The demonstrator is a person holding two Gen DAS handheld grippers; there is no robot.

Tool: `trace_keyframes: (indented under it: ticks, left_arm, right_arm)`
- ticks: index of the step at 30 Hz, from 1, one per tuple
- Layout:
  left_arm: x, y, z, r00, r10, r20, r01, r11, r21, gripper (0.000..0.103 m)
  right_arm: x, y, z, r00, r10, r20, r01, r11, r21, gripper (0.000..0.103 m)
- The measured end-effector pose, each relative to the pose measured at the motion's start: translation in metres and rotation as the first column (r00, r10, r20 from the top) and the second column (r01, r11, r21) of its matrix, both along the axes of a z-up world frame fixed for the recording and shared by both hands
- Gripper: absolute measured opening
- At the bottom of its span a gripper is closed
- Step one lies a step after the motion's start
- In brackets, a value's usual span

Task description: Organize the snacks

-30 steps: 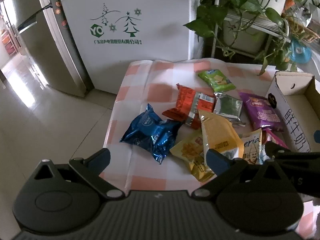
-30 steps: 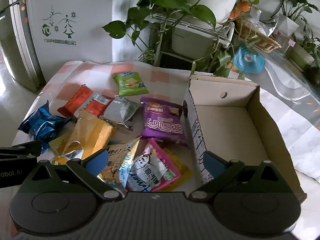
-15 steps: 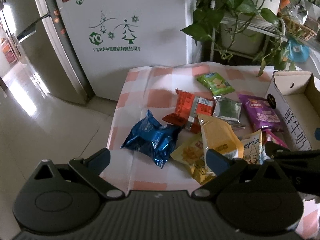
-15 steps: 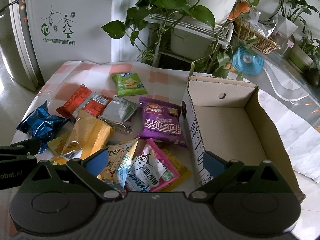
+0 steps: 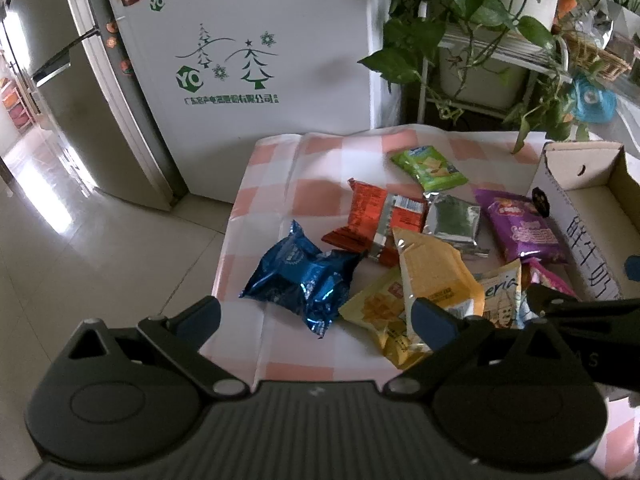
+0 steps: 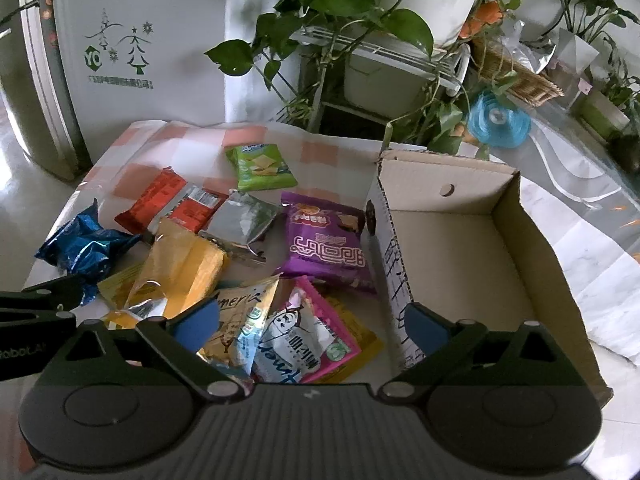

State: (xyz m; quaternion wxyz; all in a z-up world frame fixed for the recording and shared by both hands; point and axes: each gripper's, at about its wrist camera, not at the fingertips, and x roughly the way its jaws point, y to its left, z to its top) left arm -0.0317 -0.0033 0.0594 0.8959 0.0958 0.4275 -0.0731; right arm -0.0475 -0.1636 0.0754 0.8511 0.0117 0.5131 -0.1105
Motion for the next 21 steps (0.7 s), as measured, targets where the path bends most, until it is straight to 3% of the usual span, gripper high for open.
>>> trace_keyframes:
  ticks: [10, 21]
  left_arm:
    - [0.005, 0.002, 0.019, 0.997, -0.055, 0.051, 0.057, 0.997, -0.049, 0.101]
    - [0.02, -0.004, 0.01, 0.992, -0.126, -0.019, 0.125, 0.989, -0.083, 0.101]
  right_arm:
    - [-0.002, -0.024, 0.02, 0.997, 0.021, 0.074, -0.032, 0.988, 0.15, 0.099]
    - [-0.001, -0.044, 0.031, 0.992, 0.059, 0.114, -0.085, 0.968, 0.237, 0.092]
